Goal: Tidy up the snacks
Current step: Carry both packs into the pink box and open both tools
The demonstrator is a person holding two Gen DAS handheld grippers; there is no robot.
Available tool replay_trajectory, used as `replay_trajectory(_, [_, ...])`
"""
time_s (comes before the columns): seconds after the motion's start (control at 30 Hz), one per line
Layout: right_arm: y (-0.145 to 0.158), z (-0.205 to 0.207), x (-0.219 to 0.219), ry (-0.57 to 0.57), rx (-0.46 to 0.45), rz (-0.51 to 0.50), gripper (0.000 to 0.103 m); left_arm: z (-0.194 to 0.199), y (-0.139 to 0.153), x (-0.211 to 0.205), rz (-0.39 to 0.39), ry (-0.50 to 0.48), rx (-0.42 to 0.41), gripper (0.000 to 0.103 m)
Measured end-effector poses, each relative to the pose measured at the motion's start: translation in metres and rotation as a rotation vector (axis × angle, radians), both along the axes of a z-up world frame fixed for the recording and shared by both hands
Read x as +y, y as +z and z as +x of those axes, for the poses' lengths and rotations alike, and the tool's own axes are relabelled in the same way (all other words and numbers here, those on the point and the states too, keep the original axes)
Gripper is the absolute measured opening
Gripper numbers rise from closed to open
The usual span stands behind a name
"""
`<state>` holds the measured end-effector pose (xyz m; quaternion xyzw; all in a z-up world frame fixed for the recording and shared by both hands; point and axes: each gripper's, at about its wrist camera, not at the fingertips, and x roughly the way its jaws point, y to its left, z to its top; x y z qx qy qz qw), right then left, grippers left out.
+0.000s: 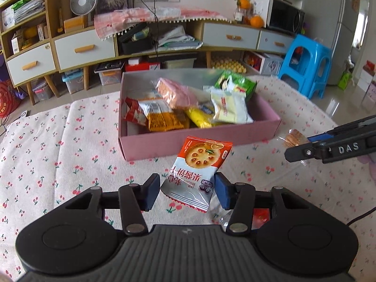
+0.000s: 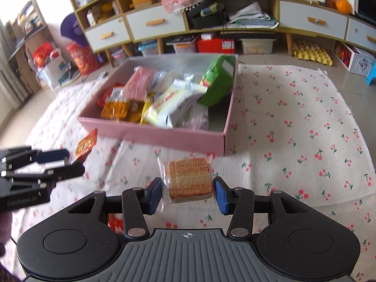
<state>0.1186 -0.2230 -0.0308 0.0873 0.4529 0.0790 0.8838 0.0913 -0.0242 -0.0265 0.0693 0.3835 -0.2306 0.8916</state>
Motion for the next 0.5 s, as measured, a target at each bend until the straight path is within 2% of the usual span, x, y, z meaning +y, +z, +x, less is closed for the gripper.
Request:
replay_trajectory(0.3, [0.013,0.024,-0.018,-0.118,-0.010,0.116,0.046,0.014,0.009,0.000,-0.056,0.067,-0.006,0.047])
replay_trajectory(0.5, [0.011,0.045,-0.027,-0.187,-0.021,0.227,0.046,0.036,0.015,-0.004,-0.033,0.117,-0.037,0.047])
